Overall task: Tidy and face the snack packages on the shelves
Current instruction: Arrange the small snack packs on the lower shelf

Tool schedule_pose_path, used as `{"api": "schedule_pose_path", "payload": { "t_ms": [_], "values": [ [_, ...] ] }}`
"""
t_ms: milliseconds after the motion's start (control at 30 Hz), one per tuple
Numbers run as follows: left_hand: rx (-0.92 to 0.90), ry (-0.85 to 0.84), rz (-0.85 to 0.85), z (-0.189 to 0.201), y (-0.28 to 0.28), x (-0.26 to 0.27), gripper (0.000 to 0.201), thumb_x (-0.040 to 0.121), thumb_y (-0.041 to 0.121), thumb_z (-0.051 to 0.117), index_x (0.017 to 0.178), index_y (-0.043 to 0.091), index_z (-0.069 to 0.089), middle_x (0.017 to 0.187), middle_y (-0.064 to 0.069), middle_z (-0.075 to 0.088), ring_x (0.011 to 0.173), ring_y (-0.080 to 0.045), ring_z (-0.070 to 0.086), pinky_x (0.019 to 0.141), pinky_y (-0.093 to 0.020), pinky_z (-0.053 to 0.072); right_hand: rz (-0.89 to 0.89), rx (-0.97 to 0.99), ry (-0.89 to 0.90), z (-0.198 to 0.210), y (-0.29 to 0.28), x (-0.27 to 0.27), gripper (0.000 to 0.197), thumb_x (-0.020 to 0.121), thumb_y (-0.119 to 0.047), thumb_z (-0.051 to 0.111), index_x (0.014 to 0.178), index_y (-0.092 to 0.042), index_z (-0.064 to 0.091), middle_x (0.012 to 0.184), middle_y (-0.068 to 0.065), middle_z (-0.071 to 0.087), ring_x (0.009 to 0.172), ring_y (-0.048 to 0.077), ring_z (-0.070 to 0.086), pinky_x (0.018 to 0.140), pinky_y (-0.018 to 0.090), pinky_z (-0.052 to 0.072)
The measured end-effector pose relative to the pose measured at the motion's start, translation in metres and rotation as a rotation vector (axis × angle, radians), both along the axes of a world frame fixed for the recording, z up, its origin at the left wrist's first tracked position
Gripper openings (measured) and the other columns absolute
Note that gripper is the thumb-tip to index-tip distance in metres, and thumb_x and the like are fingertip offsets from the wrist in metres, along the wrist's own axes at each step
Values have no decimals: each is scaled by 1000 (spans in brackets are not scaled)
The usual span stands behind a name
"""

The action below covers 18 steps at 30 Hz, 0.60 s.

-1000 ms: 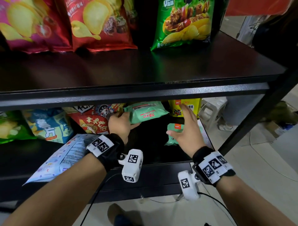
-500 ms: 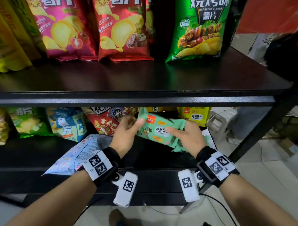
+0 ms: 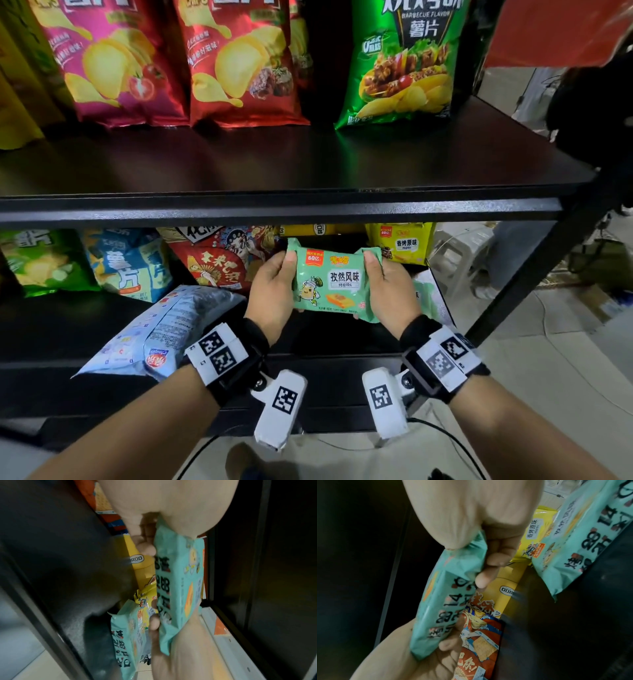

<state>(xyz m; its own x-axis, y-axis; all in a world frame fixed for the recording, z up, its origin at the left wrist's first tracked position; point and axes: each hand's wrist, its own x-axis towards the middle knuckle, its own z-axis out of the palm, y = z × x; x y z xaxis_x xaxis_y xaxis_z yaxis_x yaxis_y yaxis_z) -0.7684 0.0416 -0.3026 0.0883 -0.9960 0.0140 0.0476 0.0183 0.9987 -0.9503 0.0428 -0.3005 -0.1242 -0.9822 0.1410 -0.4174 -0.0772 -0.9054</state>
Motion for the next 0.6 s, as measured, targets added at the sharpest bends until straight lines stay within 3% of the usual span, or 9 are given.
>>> {"api": "schedule_pose_path", "payload": {
  "t_ms": [33, 133, 233, 367, 400, 433, 500, 533, 600],
  "values": [
    [-4, 20, -39, 0, 0, 1, 31, 108, 25, 40, 96, 14, 66, 82, -2, 77, 69, -13, 72, 55, -25, 57, -13, -9, 27, -1, 1, -2, 49, 105, -36, 36, 80, -3, 61, 75, 3, 66, 66, 8, 61, 56, 13, 45],
    [-123, -82, -9, -3, 2, 3, 32, 108, 20, 39, 93, 15, 67, 81, -1, 76, 69, -12, 70, 56, -25, 56, -79, -25, 96, -1, 4, -2, 59, 102, -43, 37, 68, 0, 57, 66, 8, 63, 62, 21, 60, 57, 32, 47],
    [-168, -72, 38, -8, 7, 2, 33, 109, 19, 38, 91, 13, 64, 70, 4, 70, 53, -4, 62, 45, -17, 47, -124, -29, 125, 2, 5, 3, 60, 100, -46, 43, 50, -14, 36, 48, -1, 43, 46, 13, 41, 46, 26, 27],
    [-116, 51, -28, -8, 9, 3, 29, 109, 17, 37, 100, 8, 63, 82, -1, 74, 61, -7, 68, 46, -17, 49, -141, -28, 18, 1, 0, 0, 61, 95, -45, 55, 46, -14, 34, 39, -7, 40, 37, 8, 40, 42, 18, 27],
    [-97, 89, -56, -8, 9, 4, 27, 108, 17, 37, 104, 6, 62, 85, -3, 75, 62, -7, 69, 46, -17, 49, -122, -25, -32, 0, 0, -2, 61, 95, -44, 56, 47, -9, 39, 41, -4, 46, 38, 7, 41, 44, 18, 29],
    [-84, 99, -76, -8, 8, 5, 25, 108, 17, 38, 107, 5, 60, 86, -4, 74, 61, -7, 69, 44, -17, 48, -94, -18, -86, 0, -1, -2, 60, 95, -42, 56, 53, 0, 48, 48, 7, 56, 43, 12, 46, 47, 25, 36],
    [-78, 59, -89, -11, 7, 10, 16, 107, 16, 41, 103, 7, 54, 85, -7, 69, 56, -8, 66, 39, -19, 44, -58, 1, -198, -2, -1, -4, 52, 98, -34, 57, 77, 12, 62, 78, 29, 68, 61, 39, 57, 59, 44, 47],
    [-88, 46, -90, -13, 6, 14, 11, 106, 14, 43, 100, 8, 49, 86, -9, 66, 55, -10, 65, 38, -21, 43, -47, 4, -246, -3, -2, -6, 43, 99, -29, 57, 83, 10, 65, 84, 30, 69, 65, 41, 58, 63, 48, 48],
    [-119, 64, -81, -16, 5, 21, 8, 104, 7, 48, 98, 11, 43, 85, -7, 62, 58, -13, 63, 41, -24, 43, -21, 18, -280, -6, -1, -12, 27, 99, -20, 58, 83, 0, 67, 83, 20, 72, 70, 27, 62, 67, 44, 49]
  ]
}}
